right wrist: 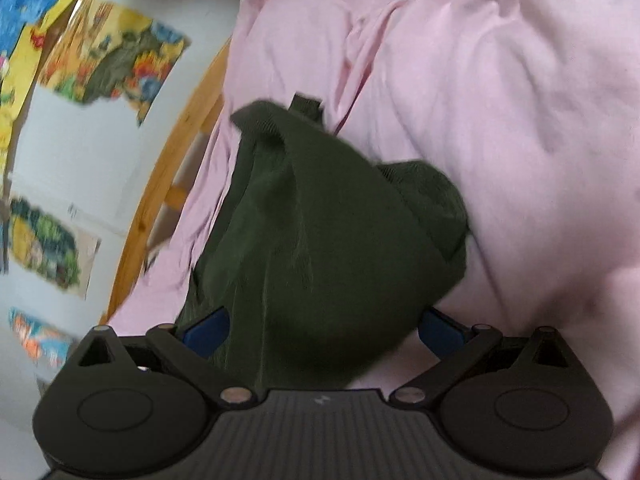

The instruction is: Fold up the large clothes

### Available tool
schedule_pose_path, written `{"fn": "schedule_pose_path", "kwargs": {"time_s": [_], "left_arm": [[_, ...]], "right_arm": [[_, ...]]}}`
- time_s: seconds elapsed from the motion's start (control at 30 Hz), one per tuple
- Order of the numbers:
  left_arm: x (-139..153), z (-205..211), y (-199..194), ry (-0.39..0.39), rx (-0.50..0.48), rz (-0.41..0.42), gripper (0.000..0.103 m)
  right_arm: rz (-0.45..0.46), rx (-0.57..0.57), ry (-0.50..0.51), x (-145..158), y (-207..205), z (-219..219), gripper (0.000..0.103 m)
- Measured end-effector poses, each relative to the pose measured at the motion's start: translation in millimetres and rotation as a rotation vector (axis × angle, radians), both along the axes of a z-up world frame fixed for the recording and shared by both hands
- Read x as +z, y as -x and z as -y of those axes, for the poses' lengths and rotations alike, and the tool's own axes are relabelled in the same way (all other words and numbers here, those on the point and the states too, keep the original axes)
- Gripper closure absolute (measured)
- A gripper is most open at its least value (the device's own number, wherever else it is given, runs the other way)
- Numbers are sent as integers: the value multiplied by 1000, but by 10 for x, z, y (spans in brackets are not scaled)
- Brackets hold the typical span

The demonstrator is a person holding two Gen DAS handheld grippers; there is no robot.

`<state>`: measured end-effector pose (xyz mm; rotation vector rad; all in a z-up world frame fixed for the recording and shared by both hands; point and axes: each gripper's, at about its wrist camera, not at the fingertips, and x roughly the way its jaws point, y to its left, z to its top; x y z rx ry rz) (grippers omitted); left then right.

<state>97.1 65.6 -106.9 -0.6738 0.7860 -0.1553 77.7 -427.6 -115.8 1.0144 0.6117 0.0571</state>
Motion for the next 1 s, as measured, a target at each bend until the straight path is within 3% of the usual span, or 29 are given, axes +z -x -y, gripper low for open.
{"fn": "schedule_pose_path", "kwargs": {"time_s": [0.13,0.2,0.33,0.5,0.53,0.57,0.6,0.63,0.67,0.73,0.8,1.0], "left_arm": [[49,-4,-125,-30,46,25,1],[87,-69,-231,-13,83,-12,4],[123,-150,-324,-4,171,-88,24],[135,-157,-309,-37,178,-91,28],[138,-157,-326,-36,182,-96,29],[155,-147,-347,-39,186,-97,32],[186,-133,-360,-53,186,-88,48],[232,-114,-333,-82,175,-71,63],[291,-78,-321,-124,158,-55,67],[404,-19,-326,-191,128,-21,82],[499,-14,-304,-204,121,13,87],[890,-269,110,-138,120,195,92]], "right_arm": [[38,-120,-23,-76,22,-17,0],[73,-168,-52,-99,55,18,8],[87,-168,-36,-71,54,50,24],[77,-114,13,-87,-26,35,15],[69,-112,25,-99,-47,30,20],[60,-113,43,-96,-68,23,35],[53,-112,70,-89,-70,17,47],[60,-101,89,-68,-69,7,52],[70,-92,112,-37,-45,-4,60],[95,-60,176,70,-23,-66,64],[132,-38,231,188,23,-122,66],[278,60,332,627,459,-251,67]]}}
